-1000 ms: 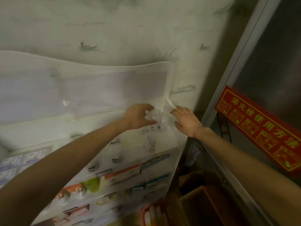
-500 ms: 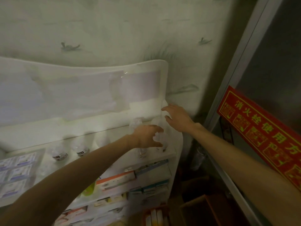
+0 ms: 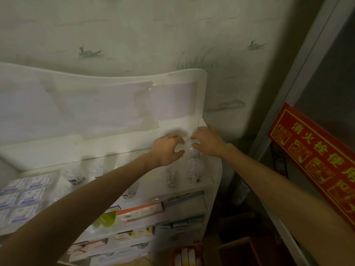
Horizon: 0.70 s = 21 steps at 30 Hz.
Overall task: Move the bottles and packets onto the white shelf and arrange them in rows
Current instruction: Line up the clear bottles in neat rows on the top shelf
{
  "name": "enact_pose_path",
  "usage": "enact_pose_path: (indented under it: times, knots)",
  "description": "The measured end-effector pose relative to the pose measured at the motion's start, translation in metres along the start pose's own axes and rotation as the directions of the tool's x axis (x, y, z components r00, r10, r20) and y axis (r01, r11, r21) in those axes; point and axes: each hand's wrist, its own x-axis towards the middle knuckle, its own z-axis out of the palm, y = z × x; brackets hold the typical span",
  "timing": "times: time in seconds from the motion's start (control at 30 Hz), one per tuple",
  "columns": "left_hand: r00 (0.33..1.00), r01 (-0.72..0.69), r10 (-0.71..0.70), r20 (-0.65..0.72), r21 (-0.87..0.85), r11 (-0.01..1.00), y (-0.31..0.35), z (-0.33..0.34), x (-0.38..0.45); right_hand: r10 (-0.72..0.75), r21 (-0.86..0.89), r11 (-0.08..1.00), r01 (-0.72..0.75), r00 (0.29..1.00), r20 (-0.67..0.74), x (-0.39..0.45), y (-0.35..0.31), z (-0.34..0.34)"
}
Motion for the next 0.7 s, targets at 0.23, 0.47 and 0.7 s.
enact_pose_path:
  times: [0.23,0.47,0.7]
  knots:
    - [0.998,0.019,-0.024,0.058,0.089,0.996,-0.005,0.009,0.019,0.045,0.042,0.998,-0.042,0.994,-0.095,-0.003,-0.006,0.002]
    - [0.998,-0.002,-0.009,0.066,0.158,0.987,-0.006,0.023,0.03,-0.009,0.013,1.0,0.01,0.998,-0.057,-0.002,0.0,0.003]
    - [0.998,0.061,-0.065,0.025,0.13,0.99,-0.004,0.024,0.033,-0.019,0.011,1.0,0.02,0.999,-0.028,-0.001,0.005,0.005]
